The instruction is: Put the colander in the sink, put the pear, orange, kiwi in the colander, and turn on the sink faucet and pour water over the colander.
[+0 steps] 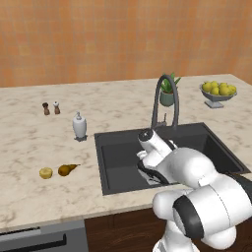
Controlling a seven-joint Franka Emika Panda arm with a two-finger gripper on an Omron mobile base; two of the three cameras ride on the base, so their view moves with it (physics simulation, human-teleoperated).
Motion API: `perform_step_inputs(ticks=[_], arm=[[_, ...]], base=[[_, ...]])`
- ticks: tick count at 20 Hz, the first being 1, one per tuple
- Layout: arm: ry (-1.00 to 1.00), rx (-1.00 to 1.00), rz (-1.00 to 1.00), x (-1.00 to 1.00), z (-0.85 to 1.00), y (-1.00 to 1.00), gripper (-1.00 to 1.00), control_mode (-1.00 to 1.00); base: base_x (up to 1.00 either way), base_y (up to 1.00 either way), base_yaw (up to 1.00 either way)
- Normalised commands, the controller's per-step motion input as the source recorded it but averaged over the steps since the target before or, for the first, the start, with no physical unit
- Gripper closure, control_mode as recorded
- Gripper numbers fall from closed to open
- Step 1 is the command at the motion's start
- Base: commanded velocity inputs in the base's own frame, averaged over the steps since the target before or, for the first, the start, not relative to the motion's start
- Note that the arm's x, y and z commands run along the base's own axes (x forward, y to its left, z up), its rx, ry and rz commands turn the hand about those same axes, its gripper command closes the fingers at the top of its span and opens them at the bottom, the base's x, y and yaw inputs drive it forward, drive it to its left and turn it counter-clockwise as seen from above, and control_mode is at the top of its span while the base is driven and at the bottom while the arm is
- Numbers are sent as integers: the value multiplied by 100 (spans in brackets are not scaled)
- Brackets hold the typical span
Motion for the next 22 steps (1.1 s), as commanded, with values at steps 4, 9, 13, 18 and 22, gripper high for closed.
perform_step_inputs(ticks=[4, 9, 13, 18, 22], arm=[[0, 0, 0, 22, -51, -17, 100, -100], [0, 0, 0, 11, -52, -23, 100, -100], [0, 0, 0, 0, -44, -8, 100, -100], [0, 0, 0, 8, -38, -1, 100, -100], [0, 0, 0, 21, -26, -4, 100, -100]], base=[[0, 0, 0], [0, 0, 0], [0, 0, 0], [0, 0, 0], [0, 0, 0]])
